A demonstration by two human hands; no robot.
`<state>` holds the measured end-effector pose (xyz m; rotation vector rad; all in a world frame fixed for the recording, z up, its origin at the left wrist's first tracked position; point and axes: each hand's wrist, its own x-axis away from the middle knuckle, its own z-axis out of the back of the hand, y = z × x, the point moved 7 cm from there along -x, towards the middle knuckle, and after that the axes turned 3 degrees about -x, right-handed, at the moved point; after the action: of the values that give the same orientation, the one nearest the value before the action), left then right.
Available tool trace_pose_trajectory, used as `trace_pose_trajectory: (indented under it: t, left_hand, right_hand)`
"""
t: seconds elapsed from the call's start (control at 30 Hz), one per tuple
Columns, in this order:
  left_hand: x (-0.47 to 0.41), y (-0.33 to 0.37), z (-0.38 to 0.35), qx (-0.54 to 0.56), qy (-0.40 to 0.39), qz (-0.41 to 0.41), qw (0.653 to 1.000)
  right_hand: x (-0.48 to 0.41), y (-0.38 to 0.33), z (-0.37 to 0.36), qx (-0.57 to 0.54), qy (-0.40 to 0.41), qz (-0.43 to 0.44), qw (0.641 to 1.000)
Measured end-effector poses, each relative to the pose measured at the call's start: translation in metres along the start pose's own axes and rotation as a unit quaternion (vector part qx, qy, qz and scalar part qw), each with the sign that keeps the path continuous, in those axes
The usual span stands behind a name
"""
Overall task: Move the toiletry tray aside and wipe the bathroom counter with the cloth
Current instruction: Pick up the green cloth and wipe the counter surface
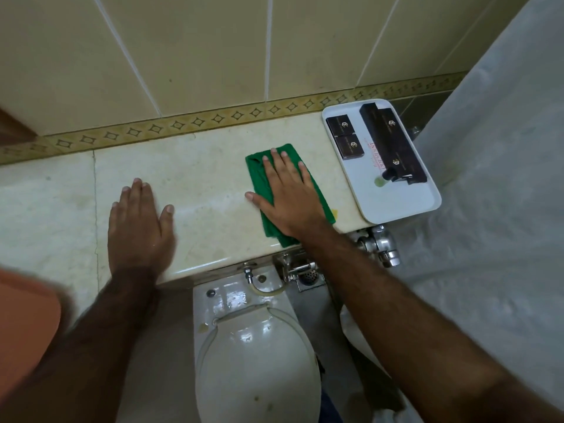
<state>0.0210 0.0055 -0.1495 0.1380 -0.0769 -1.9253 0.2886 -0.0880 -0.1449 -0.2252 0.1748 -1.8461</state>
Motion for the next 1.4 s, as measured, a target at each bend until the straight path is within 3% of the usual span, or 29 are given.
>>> trace_pose_trajectory:
  t: [0.37,0.43,0.57,0.67,0.8,0.93,1.0,1.07,1.2,1.27,1.4]
  left_hand:
    - [0.001,0.002,0.004,0.004,0.005,-0.002,1.0]
    - [0.002,0.003,0.004,0.005,0.005,-0.003,1.0]
    - [0.002,0.004,0.004,0.001,0.008,-0.011,1.0]
    - [0.003,0.004,0.006,-0.005,0.01,-0.011,1.0]
    - [0.002,0.005,0.007,-0.008,0.008,-0.008,1.0]
    - [0.001,0.003,0.005,-0.01,0.01,-0.002,1.0]
    - [0.001,0.003,0.003,-0.007,0.012,-0.004,1.0]
    - [0.001,0.002,0.003,-0.005,0.012,-0.005,1.0]
    - [0.001,0.001,0.002,-0.008,0.016,-0.005,1.0]
    - [0.001,0.001,0.002,-0.009,0.016,-0.006,1.0]
    - [0.001,0.001,0.005,-0.009,0.019,-0.005,1.0]
  right_hand:
    - [0.083,0.019,-0.009,-0.009,0.069,-0.211,0.975]
    - [0.068,0.019,-0.009,0.0,0.058,-0.205,0.977]
    - [0.024,0.03,-0.001,0.019,-0.014,-0.115,0.993]
    - [0.028,0.032,0.002,0.014,-0.011,-0.089,0.996]
    - [0.084,0.034,-0.005,0.011,0.063,-0.195,0.979]
    - [0.08,0.015,-0.004,0.001,0.069,-0.288,0.955]
    - [0.066,-0.022,-0.012,0.025,0.054,-0.221,0.973]
    - [0.065,-0.068,-0.029,0.02,0.026,-0.081,0.996]
    - [0.077,-0.078,-0.037,0.023,-0.02,0.104,0.994]
    - [0.071,-0.045,-0.027,0.029,-0.018,0.085,0.996]
    - [0.032,0.012,-0.002,0.019,-0.007,-0.099,0.995]
